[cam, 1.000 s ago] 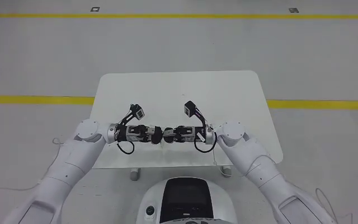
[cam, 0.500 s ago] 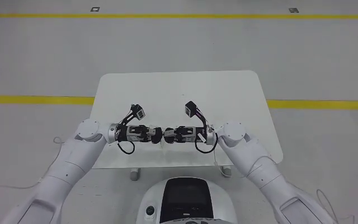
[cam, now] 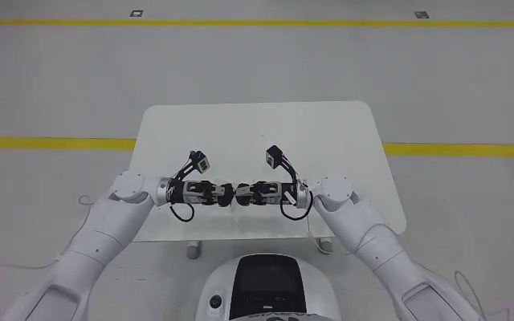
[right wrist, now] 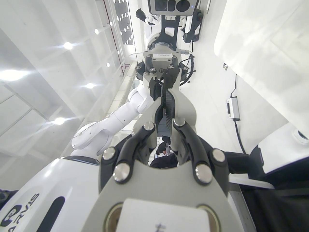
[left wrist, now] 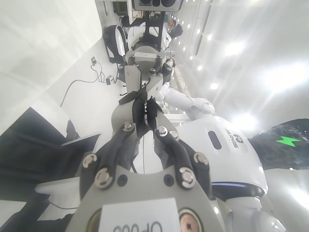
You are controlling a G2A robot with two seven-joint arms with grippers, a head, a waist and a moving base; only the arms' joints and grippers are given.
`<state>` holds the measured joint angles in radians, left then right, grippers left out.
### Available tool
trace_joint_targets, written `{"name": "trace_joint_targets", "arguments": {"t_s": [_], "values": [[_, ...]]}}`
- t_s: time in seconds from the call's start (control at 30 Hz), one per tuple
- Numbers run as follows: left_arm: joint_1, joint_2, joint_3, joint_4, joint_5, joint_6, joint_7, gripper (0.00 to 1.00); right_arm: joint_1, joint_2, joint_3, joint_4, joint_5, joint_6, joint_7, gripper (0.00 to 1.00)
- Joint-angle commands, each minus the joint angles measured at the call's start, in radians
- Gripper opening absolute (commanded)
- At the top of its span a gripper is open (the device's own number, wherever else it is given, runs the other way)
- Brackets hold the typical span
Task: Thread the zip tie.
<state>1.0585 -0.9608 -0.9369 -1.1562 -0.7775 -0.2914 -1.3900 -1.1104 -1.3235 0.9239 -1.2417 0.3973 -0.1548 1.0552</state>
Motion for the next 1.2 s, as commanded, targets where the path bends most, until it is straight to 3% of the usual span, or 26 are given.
{"name": "trace_joint_targets", "arguments": {"t_s": [0.0, 0.37, 0.43, 0.47, 0.8, 1.17], "values": [[-0.002, 0.0, 0.002, 0.001, 0.0, 0.0, 0.0, 0.08, 0.0, 0.0, -0.002, 0.0, 0.002, -0.002, 0.001, 0.0], [-0.007, 0.0, 0.012, 0.01, -0.009, -0.006, 0.0, 0.0, 0.004, 0.0, -0.011, 0.008, 0.01, -0.006, -0.003, 0.0], [-0.008, 0.001, 0.014, 0.012, -0.012, -0.008, 0.0, 0.0, 0.004, 0.0, -0.01, 0.011, 0.018, -0.004, -0.008, 0.46], [-0.008, 0.001, 0.013, 0.014, -0.015, -0.01, 0.0, 0.0, 0.003, 0.0, -0.006, 0.014, 0.028, -0.004, -0.013, 1.0], [-0.008, 0.004, 0.013, 0.03, -0.033, -0.02, 0.0, 0.0, -0.03, 0.019, 0.08, 0.051, 0.092, -0.032, -0.043, 1.0], [-0.008, -0.001, 0.024, 0.018, -0.021, -0.028, 0.012, 0.0, -0.034, 0.021, 0.078, 0.057, 0.061, -0.012, -0.083, 1.0]]}}
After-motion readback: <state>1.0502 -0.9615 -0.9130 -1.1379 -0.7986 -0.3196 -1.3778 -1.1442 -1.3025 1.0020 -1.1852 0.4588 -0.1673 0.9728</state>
